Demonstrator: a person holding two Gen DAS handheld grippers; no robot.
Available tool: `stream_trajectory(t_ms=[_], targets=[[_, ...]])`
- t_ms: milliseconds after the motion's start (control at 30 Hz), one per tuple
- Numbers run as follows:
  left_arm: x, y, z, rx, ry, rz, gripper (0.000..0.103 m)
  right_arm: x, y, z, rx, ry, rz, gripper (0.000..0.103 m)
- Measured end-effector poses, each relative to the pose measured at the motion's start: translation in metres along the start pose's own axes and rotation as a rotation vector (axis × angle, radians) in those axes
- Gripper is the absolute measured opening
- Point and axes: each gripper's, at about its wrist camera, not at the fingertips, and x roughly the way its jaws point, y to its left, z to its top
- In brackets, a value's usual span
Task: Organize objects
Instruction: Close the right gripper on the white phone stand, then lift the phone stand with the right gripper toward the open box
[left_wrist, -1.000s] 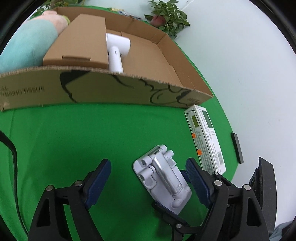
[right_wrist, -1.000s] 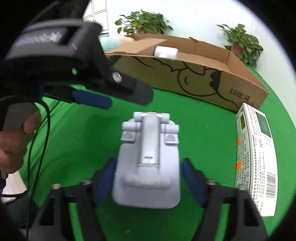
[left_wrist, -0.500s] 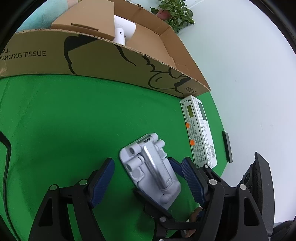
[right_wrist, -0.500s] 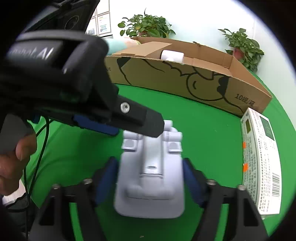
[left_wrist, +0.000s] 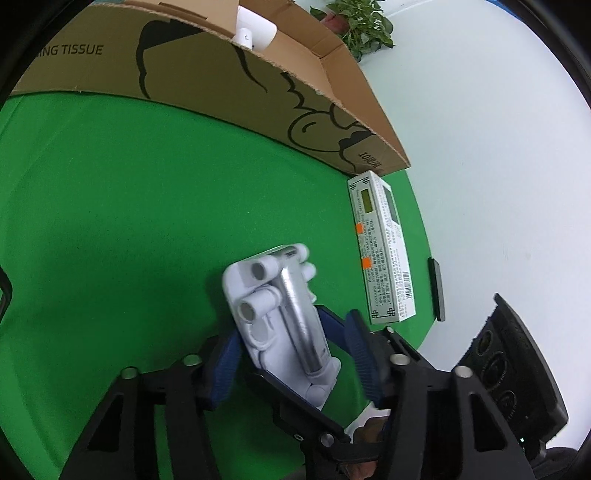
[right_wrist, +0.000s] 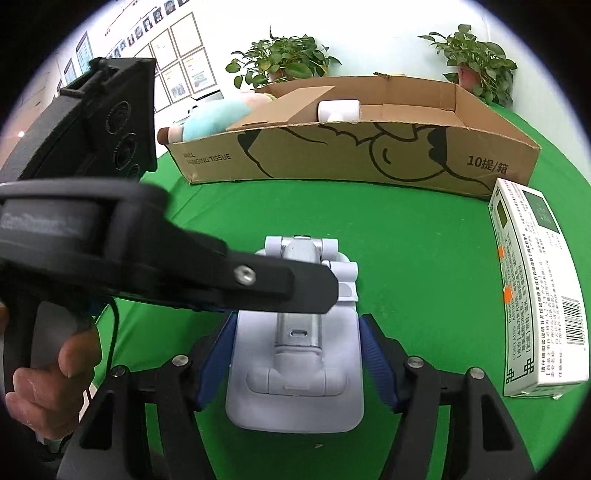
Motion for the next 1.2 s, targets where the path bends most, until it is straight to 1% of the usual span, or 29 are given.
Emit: stream_trajectory(t_ms=[33, 100, 167, 267, 533, 667, 900, 1100, 1200], targets=[[0.000, 0.000, 0.000, -0.002, 0.001, 0.012, 0.038, 0.000, 0.003, 0.000, -0.009, -0.003, -0.005, 0.065], [-0.001, -0.001, 0.000, -0.002, -0.006, 0.005, 0.038, -0.001, 0.008, 0.000, -0.023, -0.010, -0.022, 0.065], [-0.005, -0.004, 0.000, 0.011, -0.013, 0.000, 0.037, 0.000, 0.002, 0.005, -0.025, -0.020, -0.029, 0.065], [-0.006, -0.017, 0.004, 0.049, -0.026, 0.016, 0.036, -0.003, 0.002, 0.008, -0.055, -0.051, -0.071, 0.065], [-0.037, -0.049, 0.021, 0.135, -0.094, 0.016, 0.036, -0.022, 0.007, 0.033, -0.095, -0.172, -0.116, 0.065], [-0.047, -0.062, 0.028, 0.179, -0.102, 0.041, 0.036, -0.027, 0.011, 0.044, -0.125, -0.196, -0.159, 0.065], [-0.067, -0.093, 0.046, 0.252, -0.137, 0.055, 0.036, -0.039, 0.010, 0.065, -0.109, -0.257, -0.158, 0.065], [-0.080, -0.126, 0.066, 0.310, -0.176, 0.038, 0.035, -0.055, 0.002, 0.091, -0.124, -0.309, -0.185, 0.065], [-0.086, -0.142, 0.080, 0.334, -0.184, 0.040, 0.035, -0.061, -0.003, 0.105, -0.122, -0.327, -0.197, 0.064]])
